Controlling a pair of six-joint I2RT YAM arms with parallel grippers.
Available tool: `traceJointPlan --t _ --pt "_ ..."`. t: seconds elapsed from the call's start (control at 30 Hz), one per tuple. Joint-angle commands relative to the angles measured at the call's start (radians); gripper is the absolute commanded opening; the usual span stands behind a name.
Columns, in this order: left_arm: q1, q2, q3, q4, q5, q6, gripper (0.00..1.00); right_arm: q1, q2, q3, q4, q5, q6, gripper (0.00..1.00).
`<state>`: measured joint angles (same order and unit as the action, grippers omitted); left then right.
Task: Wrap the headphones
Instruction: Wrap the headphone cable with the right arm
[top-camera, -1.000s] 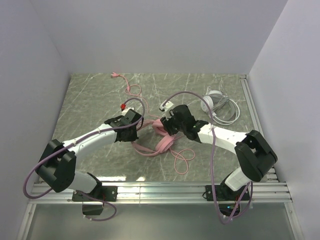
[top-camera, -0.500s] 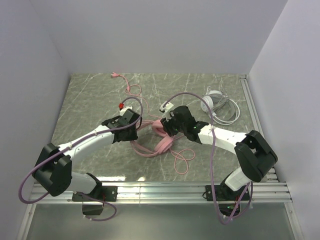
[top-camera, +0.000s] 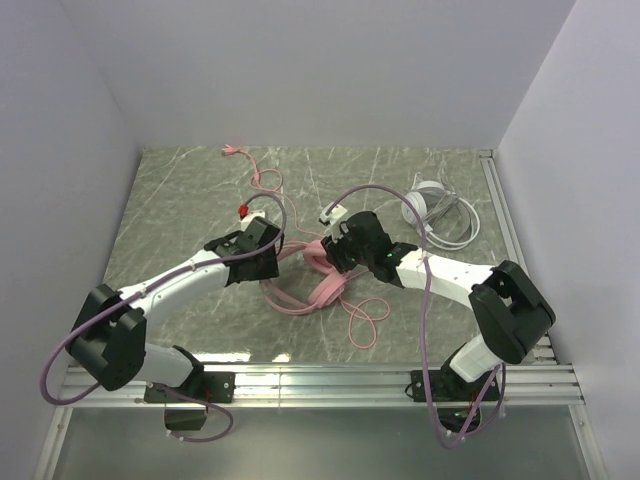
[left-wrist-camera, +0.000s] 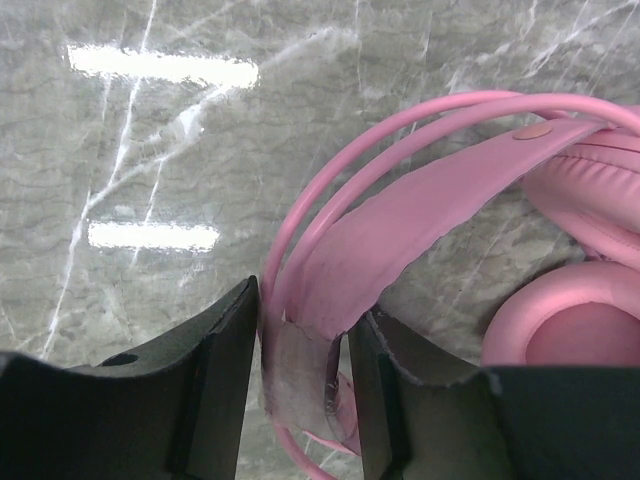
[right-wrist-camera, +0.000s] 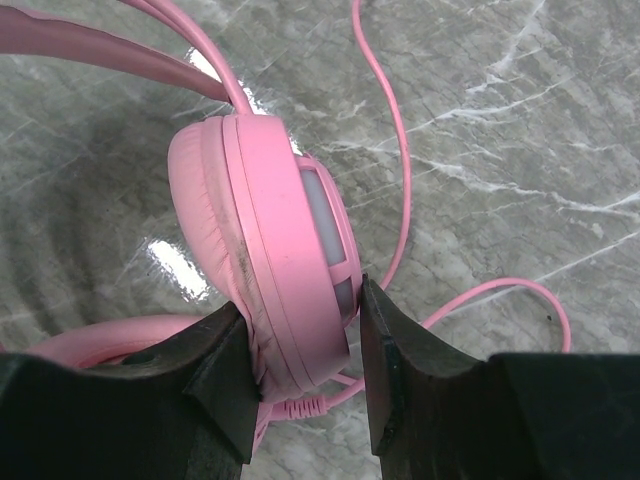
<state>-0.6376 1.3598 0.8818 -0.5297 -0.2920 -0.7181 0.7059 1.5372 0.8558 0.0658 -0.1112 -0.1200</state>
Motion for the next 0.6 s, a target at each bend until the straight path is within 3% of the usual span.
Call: traceJointPlan --t 0.0,0.13,0.23,0.3,0.57 --pt "0.004 0.034 -0.006 0.051 0.013 0.008 0.45 0.0 -0.038 0.0 0.046 -0.047 0.019 0.22" --pt "0.004 0.067 0.003 0.048 0.017 0.005 0.45 0.0 -0.032 0.008 0.039 -0.033 0.02 0.22" --pt "0.003 0.068 0.003 0.033 0.013 -0.006 0.6 0.0 -0.026 0.014 0.031 -0.019 0.026 0.2" --pt "0.003 0.064 0.002 0.028 0.011 -0.006 0.63 0.0 -0.025 0.015 0.029 -0.013 0.026 0.2" --pt "0.003 0.045 -0.009 0.042 0.048 -0.007 0.49 -0.002 -0.029 0.012 0.034 0.001 0.036 0.2"
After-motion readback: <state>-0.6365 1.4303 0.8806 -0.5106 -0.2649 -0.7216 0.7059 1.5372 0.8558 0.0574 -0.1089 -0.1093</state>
